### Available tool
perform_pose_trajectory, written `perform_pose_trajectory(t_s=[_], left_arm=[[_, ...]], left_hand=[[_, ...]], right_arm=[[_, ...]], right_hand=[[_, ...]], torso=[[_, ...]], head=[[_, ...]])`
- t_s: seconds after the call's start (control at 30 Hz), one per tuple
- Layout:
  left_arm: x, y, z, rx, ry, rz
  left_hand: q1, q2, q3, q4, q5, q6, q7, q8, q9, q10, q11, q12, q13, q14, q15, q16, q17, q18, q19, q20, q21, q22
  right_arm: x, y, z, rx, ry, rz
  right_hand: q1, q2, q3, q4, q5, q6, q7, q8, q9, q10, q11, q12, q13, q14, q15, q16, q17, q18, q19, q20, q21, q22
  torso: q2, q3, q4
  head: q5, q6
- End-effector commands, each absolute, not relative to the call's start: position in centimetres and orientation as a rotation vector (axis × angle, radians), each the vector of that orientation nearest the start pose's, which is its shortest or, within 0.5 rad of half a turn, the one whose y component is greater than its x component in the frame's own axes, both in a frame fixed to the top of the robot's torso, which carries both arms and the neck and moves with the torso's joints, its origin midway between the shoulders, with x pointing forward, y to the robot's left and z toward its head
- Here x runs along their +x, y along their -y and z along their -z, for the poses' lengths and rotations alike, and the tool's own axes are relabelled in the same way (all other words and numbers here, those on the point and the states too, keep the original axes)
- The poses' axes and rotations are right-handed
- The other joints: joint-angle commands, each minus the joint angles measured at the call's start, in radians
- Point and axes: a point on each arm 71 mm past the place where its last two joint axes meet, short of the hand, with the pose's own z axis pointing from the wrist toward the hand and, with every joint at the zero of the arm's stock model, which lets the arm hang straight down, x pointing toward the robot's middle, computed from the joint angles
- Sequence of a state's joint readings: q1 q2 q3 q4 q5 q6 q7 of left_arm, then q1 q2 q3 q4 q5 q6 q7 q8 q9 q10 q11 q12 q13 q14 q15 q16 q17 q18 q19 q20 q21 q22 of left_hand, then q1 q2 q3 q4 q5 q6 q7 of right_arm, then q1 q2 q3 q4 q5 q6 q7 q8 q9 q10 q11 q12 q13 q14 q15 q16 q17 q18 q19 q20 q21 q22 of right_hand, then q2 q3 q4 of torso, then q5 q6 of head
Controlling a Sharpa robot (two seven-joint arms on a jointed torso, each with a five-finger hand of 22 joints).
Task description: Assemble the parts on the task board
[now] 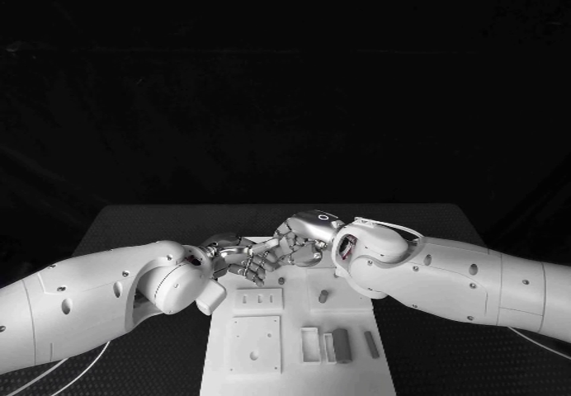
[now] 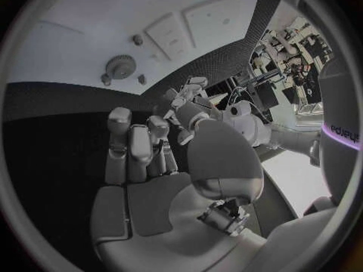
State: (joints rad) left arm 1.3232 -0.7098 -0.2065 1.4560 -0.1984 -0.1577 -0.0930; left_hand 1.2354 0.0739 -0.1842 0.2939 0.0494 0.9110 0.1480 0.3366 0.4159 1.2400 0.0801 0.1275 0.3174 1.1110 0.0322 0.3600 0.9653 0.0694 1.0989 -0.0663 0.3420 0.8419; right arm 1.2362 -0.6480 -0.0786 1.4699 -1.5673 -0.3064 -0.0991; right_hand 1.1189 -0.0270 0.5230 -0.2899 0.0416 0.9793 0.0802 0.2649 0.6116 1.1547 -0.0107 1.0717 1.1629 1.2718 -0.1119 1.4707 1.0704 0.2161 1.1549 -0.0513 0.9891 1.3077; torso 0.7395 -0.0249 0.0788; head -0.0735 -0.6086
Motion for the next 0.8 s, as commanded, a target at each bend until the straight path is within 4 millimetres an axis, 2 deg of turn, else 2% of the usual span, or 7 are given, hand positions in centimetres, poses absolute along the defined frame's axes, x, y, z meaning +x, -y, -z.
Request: perform_pose_trajectory(t_s=[0.03,0.47,0.8], left_arm=[[48.6,-15.3,21.1,-0.926,-2.120,1.237],[48.5,-15.3,21.2,-0.920,-2.133,1.234],[48.6,-15.4,21.1,-0.926,-2.123,1.228]], left_hand=[[0.028,-0.001,-0.012,0.000,0.000,0.003,0.004,-0.003,-0.002,-0.001,-0.002,-0.006,0.007,-0.005,-0.001,0.005,0.002,0.025,-0.004,-0.001,-0.004,0.004],[0.094,0.010,-0.032,-0.001,0.000,0.005,0.005,-0.006,-0.004,-0.002,-0.001,-0.015,0.028,-0.005,0.000,0.007,0.003,0.024,-0.002,0.000,-0.007,0.013],[0.111,0.011,-0.037,-0.001,0.000,0.005,0.006,-0.007,-0.005,-0.002,-0.001,-0.018,0.034,-0.005,0.000,0.007,0.004,0.023,-0.001,0.000,-0.008,0.016]], right_arm=[[48.4,10.8,18.0,-0.389,-1.610,-0.728],[48.2,10.3,18.1,-0.394,-1.616,-0.742],[47.7,9.6,18.3,-0.397,-1.627,-0.767]], right_hand=[[0.001,-0.010,-0.004,0.001,0.007,0.017,0.024,0.003,0.014,0.006,0.004,0.005,0.001,0.005,0.000,0.004,0.000,0.046,0.001,-0.005,0.004,0.017],[0.001,-0.011,-0.005,0.002,0.007,0.017,0.024,0.002,0.013,0.006,0.004,0.004,0.002,0.005,0.000,0.004,-0.001,0.046,0.002,-0.006,0.004,0.017],[0.001,-0.011,-0.004,0.002,0.007,0.017,0.024,0.002,0.013,0.006,0.003,0.004,0.002,0.006,0.000,0.004,0.000,0.046,0.002,-0.006,0.004,0.016]], torso=[[0.000,-0.0007,0.0002],[0.000,-0.0021,0.0015],[0.000,-0.0012,0.0016]], head=[[0.000,-0.003],[-0.002,-0.006],[0.000,-0.008]])
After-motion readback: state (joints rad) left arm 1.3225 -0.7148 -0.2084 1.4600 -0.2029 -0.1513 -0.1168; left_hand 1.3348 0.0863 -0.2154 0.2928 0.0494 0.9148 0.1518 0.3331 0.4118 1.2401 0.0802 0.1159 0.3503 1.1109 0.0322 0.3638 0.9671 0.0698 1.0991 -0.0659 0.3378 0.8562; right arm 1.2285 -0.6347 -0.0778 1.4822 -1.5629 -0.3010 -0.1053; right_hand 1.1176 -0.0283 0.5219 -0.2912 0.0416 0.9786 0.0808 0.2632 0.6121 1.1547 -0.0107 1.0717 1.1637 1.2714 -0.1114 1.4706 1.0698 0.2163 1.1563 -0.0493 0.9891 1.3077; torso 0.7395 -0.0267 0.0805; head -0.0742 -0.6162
